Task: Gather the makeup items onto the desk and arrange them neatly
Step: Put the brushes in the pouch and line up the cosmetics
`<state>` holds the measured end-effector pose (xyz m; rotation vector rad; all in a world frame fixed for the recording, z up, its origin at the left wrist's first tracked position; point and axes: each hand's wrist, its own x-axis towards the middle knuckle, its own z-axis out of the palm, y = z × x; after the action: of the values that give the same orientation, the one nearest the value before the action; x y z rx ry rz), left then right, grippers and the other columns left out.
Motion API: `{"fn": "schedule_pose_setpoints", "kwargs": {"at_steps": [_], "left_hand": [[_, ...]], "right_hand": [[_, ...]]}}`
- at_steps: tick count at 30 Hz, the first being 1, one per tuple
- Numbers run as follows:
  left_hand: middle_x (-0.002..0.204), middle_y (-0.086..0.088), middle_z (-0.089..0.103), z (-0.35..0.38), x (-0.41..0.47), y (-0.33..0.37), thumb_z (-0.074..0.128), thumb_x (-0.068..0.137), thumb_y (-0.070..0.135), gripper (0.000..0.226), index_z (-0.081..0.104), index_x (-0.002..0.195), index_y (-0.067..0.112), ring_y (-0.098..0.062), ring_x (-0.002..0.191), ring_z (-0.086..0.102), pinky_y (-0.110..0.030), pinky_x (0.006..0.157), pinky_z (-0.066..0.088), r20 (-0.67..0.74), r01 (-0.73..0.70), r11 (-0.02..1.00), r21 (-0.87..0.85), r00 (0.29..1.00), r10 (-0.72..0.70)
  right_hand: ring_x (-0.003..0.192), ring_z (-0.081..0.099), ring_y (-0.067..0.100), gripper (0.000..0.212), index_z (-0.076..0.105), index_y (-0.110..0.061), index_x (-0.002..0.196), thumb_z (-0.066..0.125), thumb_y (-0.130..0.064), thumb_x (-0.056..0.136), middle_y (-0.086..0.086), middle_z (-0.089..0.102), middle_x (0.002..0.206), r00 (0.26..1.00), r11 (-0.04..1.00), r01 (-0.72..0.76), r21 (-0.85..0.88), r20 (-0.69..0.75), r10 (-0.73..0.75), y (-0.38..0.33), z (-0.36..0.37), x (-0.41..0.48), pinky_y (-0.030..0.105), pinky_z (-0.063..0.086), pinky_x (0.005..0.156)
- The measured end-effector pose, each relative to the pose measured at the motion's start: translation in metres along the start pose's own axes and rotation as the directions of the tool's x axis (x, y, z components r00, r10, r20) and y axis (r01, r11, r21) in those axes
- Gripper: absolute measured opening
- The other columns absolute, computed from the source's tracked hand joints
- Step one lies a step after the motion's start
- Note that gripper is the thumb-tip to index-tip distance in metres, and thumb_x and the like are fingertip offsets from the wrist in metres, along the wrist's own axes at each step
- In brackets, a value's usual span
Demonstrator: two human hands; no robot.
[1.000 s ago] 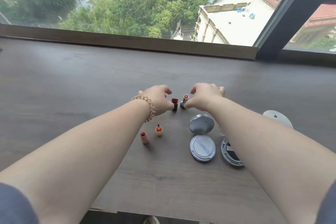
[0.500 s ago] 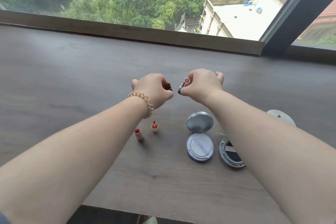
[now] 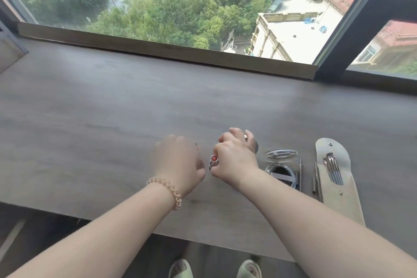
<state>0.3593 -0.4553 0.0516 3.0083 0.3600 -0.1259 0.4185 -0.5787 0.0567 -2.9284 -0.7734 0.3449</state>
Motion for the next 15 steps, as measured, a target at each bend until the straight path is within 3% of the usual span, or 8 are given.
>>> {"fn": "schedule_pose_setpoints", "kwargs": {"at_steps": [4, 7, 15], "left_hand": [[0.130, 0.008, 0.040, 0.011, -0.001, 0.007, 0.053, 0.076, 0.046, 0.029, 0.068, 0.095, 0.029, -0.022, 0.139, 0.004, -0.043, 0.106, 0.002, -0.003, -0.046, 0.999, 0.010, 0.999, 0.046], [0.144, 0.003, 0.026, 0.018, 0.000, 0.008, 0.053, 0.080, 0.046, 0.032, 0.067, 0.102, 0.028, -0.026, 0.143, -0.011, -0.048, 0.109, -0.007, 0.031, -0.070, 0.997, 0.037, 0.997, 0.069], [0.151, 0.000, 0.019, 0.025, 0.001, 0.006, 0.052, 0.082, 0.045, 0.036, 0.063, 0.111, 0.026, -0.028, 0.143, -0.015, -0.050, 0.110, -0.008, 0.034, -0.092, 0.991, 0.098, 0.995, 0.089]], "right_hand": [[0.143, 0.004, 0.028, 0.022, 0.072, -0.027, 0.096, 0.054, -0.031, 0.082, -0.001, 0.039, 0.142, 1.000, 0.999, -0.029, -0.025, 0.000, 0.029, 0.001, 0.009, -0.002, 0.050, -0.002, 0.112], [0.144, -0.001, 0.029, 0.022, 0.072, -0.029, 0.096, 0.056, -0.031, 0.081, -0.002, 0.033, 0.147, 0.999, 0.998, -0.034, -0.061, 0.004, 0.034, 0.000, 0.013, -0.001, 0.050, -0.005, 0.111], [0.144, -0.006, 0.030, 0.021, 0.071, -0.030, 0.095, 0.058, -0.035, 0.080, -0.003, 0.028, 0.151, 0.997, 0.996, -0.073, -0.047, -0.015, 0.072, 0.001, 0.021, 0.000, 0.051, -0.007, 0.111]]}}
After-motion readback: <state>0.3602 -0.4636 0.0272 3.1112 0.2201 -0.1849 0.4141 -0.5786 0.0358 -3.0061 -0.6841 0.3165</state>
